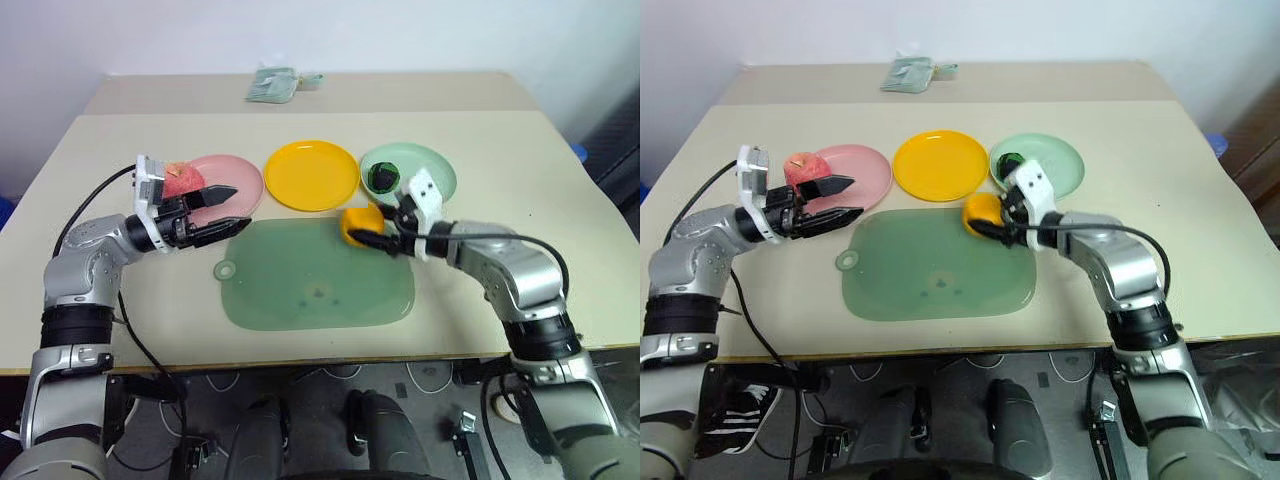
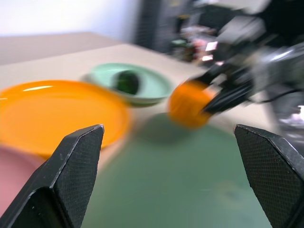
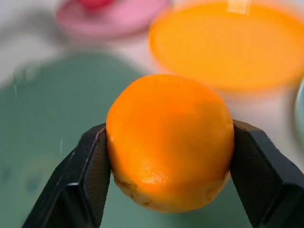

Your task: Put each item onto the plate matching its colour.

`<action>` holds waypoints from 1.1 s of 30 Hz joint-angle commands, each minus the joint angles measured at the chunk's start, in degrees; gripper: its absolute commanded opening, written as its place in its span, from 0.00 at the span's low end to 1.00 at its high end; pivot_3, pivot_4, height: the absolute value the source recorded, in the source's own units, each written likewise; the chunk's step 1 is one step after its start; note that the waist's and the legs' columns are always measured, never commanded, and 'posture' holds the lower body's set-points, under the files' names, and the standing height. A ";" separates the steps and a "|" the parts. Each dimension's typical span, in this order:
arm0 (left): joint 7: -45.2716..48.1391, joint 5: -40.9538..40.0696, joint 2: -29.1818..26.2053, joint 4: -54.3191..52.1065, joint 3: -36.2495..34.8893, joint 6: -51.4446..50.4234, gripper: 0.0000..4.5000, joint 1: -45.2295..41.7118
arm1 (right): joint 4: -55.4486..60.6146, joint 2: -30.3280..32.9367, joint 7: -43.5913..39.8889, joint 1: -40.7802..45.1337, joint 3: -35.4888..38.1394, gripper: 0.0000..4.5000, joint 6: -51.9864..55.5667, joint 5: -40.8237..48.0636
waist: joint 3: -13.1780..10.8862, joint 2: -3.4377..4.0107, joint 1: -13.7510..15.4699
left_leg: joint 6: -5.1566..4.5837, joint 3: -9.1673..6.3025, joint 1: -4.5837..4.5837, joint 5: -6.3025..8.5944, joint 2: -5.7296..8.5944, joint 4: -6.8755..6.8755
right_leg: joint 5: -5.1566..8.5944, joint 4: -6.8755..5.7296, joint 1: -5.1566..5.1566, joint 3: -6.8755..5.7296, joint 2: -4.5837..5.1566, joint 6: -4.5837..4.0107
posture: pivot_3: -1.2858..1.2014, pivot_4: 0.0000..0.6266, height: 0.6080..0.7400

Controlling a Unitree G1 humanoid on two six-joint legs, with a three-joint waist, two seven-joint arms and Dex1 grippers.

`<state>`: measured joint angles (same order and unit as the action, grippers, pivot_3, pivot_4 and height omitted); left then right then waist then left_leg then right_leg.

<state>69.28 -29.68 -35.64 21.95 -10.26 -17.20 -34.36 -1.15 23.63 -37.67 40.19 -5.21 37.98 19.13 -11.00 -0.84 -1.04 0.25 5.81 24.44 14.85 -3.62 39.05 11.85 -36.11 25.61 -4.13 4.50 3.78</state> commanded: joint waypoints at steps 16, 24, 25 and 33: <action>-26.43 5.99 8.05 -10.62 -2.27 6.49 1.00 3.55 | -55.84 -17.71 9.83 24.97 1.68 0.96 -37.87 -14.08 | 0.00 0.00 -0.13 | 0.01 0.05 0.04 0.00 0.01 -0.04 | -0.03 -0.02 0.00 0.00 0.05 0.02 | 0.52 0.24 1.00; -16.43 -1.78 6.73 -16.21 -1.61 0.85 1.00 6.23 | -45.38 -14.71 5.32 20.66 6.09 0.98 -40.93 -10.22 | 0.00 0.00 0.02 | 0.02 0.05 0.04 -0.01 0.00 -0.03 | -0.03 -0.02 0.00 0.00 0.05 0.03 | 0.52 0.24 1.00; -11.56 -4.07 5.01 -17.82 -0.99 -1.37 1.00 7.65 | -39.71 -13.59 2.56 17.67 6.78 0.98 -39.16 -8.10 | 0.00 0.00 0.08 | 0.02 0.04 0.05 -0.01 0.00 -0.04 | -0.03 0.00 0.00 0.00 0.05 0.03 | 0.52 0.24 1.00; 4.25 -15.13 -1.49 -20.15 -1.51 -12.03 1.00 12.01 | 7.55 3.32 -13.48 -12.52 11.64 0.98 -24.52 9.10 | -0.02 0.03 0.25 | 0.02 -0.01 0.02 0.01 0.03 -0.09 | 0.02 0.07 -0.06 -0.03 0.11 0.06 | 0.52 0.24 1.00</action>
<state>70.81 -40.31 -35.98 3.67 -10.41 -25.46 -21.77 -2.71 24.44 -49.32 28.64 3.18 11.74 23.91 -11.02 -0.81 -0.79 0.28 5.81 24.41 14.85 -3.60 38.98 11.87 -36.05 25.53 -4.16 4.60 3.83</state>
